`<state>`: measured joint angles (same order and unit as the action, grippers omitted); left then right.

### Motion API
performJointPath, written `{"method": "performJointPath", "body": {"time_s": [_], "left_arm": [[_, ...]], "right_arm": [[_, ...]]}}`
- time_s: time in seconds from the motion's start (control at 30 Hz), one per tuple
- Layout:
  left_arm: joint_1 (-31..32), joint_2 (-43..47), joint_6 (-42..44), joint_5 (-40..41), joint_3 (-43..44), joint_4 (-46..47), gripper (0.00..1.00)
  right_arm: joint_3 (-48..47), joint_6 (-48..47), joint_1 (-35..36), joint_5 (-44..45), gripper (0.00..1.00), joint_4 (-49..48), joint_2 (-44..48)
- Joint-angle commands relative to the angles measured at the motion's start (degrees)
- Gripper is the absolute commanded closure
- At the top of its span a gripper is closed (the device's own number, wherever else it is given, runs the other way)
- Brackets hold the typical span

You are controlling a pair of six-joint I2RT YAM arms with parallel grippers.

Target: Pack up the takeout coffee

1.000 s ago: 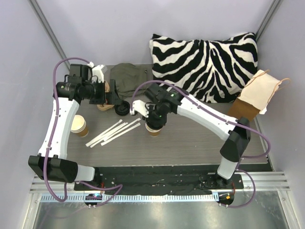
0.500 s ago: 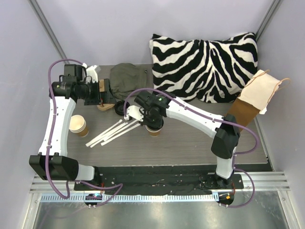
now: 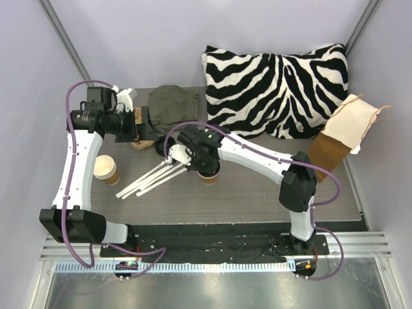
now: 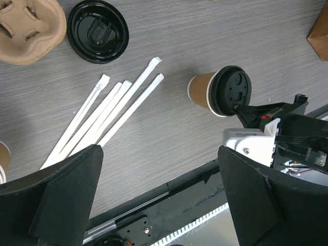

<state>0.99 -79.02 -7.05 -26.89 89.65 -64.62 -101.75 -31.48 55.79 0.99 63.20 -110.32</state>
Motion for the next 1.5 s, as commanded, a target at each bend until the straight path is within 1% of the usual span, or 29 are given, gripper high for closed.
{"method": "performJointPath", "body": {"time_s": [0.0, 0.17, 0.23, 0.27, 0.3, 0.37, 0.4, 0.5, 0.6, 0.7, 0.77, 0.8, 0.83, 0.87, 0.9, 0.93, 0.97, 1.0, 1.03, 1.1, 1.13, 1.2, 1.23, 1.27, 1.3, 1.33, 1.37, 1.4, 1.47], "left_arm": [[-0.4, 0.2, 0.1, -1.6, 0.8, -0.2, 0.00], [-0.4, 0.1, 0.2, -1.9, 1.0, -0.2, 0.00], [-0.4, 0.0, 0.1, -1.9, 1.1, -0.3, 0.00], [-0.4, 0.0, 0.2, -2.0, 1.1, -0.2, 0.00], [-0.4, -0.2, 0.1, -2.2, 1.1, -0.5, 0.00], [-0.4, -0.3, 0.1, -2.5, 1.2, -0.7, 0.00], [-0.4, -0.3, 0.1, -2.5, 1.4, -0.8, 0.00], [-0.4, -0.4, 0.1, -2.8, 1.3, -0.9, 0.00], [-0.4, -0.5, -0.1, -4.1, 1.1, -0.6, 0.00], [-0.6, -0.4, -0.1, -7.1, 0.1, 0.5, 0.00], [-0.6, 0.4, -0.5, -11.8, -1.7, 3.5, 0.00], [-0.6, 1.0, -0.8, -13.9, -4.5, 5.1, 0.02], [-0.6, 1.5, -1.5, -18.6, -6.1, 6.8, 0.03], [-0.5, 2.6, -3.5, -21.1, -7.8, 10.4, 0.08], [-0.2, 2.9, -5.2, -24.5, -10.7, 12.1, 0.11], [0.1, 3.3, -6.9, -28.4, -12.5, 14.2, 0.16], [1.8, 3.9, -8.6, -29.7, -13.9, 18.5, 0.19], [2.9, 4.2, -11.7, -30.3, -15.1, 20.4, 0.23], [4.1, 4.5, -12.9, -30.7, -17.9, 22.5, 0.30], [8.6, 5.2, -16.7, -30.4, -20.6, 29.2, 0.38], [10.0, 5.0, -18.3, -29.9, -22.9, 31.6, 0.46], [13.5, 3.5, -21.8, -29.3, -25.3, 39.2, 0.55], [14.4, 2.5, -26.4, -29.4, -26.4, 42.4, 0.64], [15.9, 1.3, -28.3, -29.5, -27.8, 46.9, 0.67], [16.7, 0.3, -30.0, -30.2, -28.0, 48.9, 0.70], [17.4, -2.3, -31.8, -30.4, -28.0, 50.2, 0.78], [19.1, -3.4, -32.6, -30.6, -27.8, 51.9, 0.81], [19.8, -4.5, -33.2, -30.8, -27.8, 52.8, 0.83], [21.5, -6.7, -35.4, -30.7, -28.0, 55.3, 0.90]], "right_arm": [[-2.2, 0.9, 1.0, 0.7, 0.99, -0.7, 0.4], [-2.7, 0.5, 1.5, 0.9, 0.99, 0.1, -0.2], [-2.5, 0.5, 1.7, 0.9, 0.95, 0.3, -0.5], [-2.5, 0.5, 1.7, 0.9, 0.92, 0.3, -0.4], [-2.3, 0.5, 1.7, 1.1, 0.84, 0.3, -0.6], [-2.4, 0.7, 1.7, 1.6, 0.76, 0.3, -0.9], [-2.4, 0.7, 1.7, 1.6, 0.69, 0.3, -0.9], [-3.2, 0.7, 1.8, 1.4, 0.57, 0.4, -0.7], [-5.3, 0.6, 1.8, 1.1, 0.52, 1.2, 0.0], [-8.9, 0.2, 1.7, 0.5, 0.51, 2.2, 1.4], [-11.5, 0.2, 1.5, -0.2, 0.51, 2.4, 3.7], [-12.2, 0.5, 0.6, -2.4, 0.51, 2.4, 4.4], [-12.8, 1.5, -0.2, -3.4, 0.52, 2.4, 5.4], [-13.4, 2.2, -1.1, -5.2, 0.53, 2.1, 7.2], [-13.0, 3.2, -4.6, -9.2, 0.53, 1.7, 8.2], [-12.5, 5.9, -6.8, -12.1, 0.54, 1.4, 8.9], [-12.1, 7.1, -9.5, -15.3, 0.56, 1.3, 9.4], [-11.5, 8.6, -14.5, -21.9, 0.57, 1.2, 10.0], [-10.0, 10.9, -17.3, -25.1, 0.57, 1.1, 10.2], [-7.7, 13.3, -21.1, -31.5, 0.58, -0.3, 10.9], [-4.3, 14.6, -24.4, -36.6, 0.59, -1.3, 11.4], [0.0, 19.9, -26.8, -42.0, 0.62, -6.5, 12.0], [4.5, 22.1, -28.1, -46.0, 0.64, -8.7, 12.7], [6.6, 25.7, -28.5, -47.6, 0.66, -13.0, 12.9], [8.7, 28.0, -28.6, -49.1, 0.68, -15.3, 13.3], [12.9, 30.1, -28.7, -51.6, 0.69, -17.7, 14.0], [15.1, 31.6, -28.7, -52.5, 0.72, -23.3, 14.6], [17.2, 37.6, -28.7, -53.2, 0.74, -26.3, 15.1], [22.8, 42.2, -28.7, -54.1, 0.78, -34.2, 16.5]]}}
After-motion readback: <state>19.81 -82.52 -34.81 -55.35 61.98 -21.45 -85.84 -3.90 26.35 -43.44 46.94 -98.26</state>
